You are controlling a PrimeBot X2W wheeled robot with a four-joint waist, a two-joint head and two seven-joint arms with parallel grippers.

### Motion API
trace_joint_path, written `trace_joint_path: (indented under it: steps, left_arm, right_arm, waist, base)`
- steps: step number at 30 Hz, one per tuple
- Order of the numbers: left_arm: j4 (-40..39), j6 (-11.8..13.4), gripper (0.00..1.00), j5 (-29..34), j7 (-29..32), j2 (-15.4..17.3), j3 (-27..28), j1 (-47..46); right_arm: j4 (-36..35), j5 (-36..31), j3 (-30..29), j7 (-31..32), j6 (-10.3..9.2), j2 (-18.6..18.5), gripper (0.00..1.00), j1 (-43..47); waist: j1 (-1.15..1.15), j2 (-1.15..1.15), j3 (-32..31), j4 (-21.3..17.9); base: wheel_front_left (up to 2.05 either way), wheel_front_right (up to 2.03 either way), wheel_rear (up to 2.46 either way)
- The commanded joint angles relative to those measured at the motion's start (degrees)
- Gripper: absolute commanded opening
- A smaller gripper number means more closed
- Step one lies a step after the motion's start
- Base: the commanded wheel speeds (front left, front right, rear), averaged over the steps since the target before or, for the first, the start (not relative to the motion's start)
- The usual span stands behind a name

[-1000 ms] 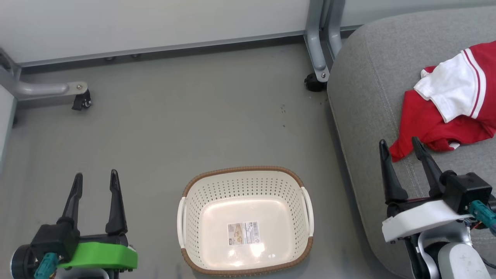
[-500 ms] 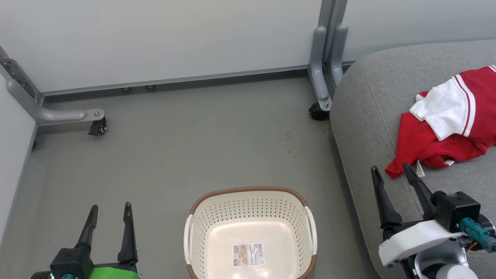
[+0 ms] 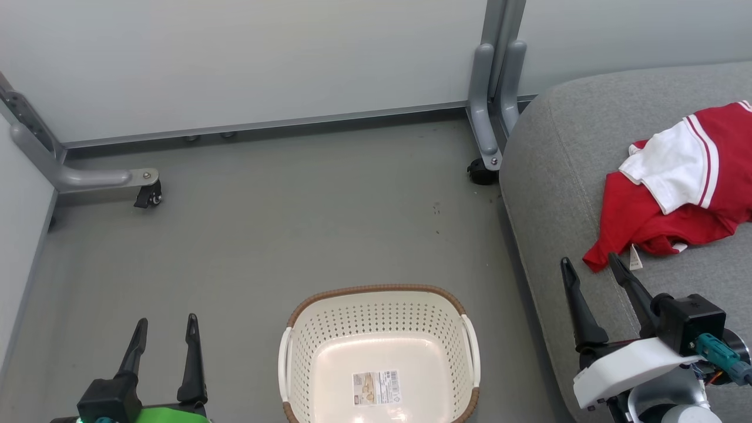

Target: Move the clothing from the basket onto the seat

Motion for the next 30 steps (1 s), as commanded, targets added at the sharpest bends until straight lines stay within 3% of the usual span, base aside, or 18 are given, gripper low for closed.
trace_joint_path:
  steps: [1, 10, 11, 14, 30]
  left_arm:
    - [0.06, -0.22, 1.00, 0.69, 0.00, -0.07, 0.12, 0.04]
    - [-0.11, 0.20, 1.00, 1.20, 0.00, -0.63, 0.12, 0.05]
    - [0.44, 0.15, 0.00, 0.41, 0.01, -0.63, -0.01, 0.03]
    - [1.34, -0.04, 0.00, -0.51, 0.19, -1.35, -0.11, 0.06]
    - [2.85, -3.43, 0.00, -15.24, 4.15, -3.48, 3.52, -2.48]
  right_arm:
    - [-0.37, 0.28, -0.05, 0.08, 0.00, -0.16, 1.00, 0.73]
    - [-0.63, 0.42, -0.14, 0.33, 0.00, -0.16, 1.00, 1.08]
    - [0.18, 0.29, -0.03, 0.26, 0.00, 0.07, 0.00, 0.19]
    - [1.24, 1.24, 0.16, 0.11, 0.00, 0.24, 0.00, 0.33]
    - [5.88, 20.05, 0.01, -0.15, 0.00, -1.04, 0.00, -2.41]
  waist:
    - [0.00, 0.00, 0.01, 0.01]
    - [0.00, 0.00, -0.12, 0.19]
    - [0.00, 0.00, -0.12, 0.19]
    - [0.00, 0.00, -0.12, 0.21]
    - [0.00, 0.00, -0.28, 0.44]
  base:
    - [0.00, 0.00, 0.00]
    - [0.00, 0.00, 0.00]
    - [0.00, 0.00, 0.00]
    - [0.00, 0.00, 0.00]
    - [0.00, 0.00, 0.00]
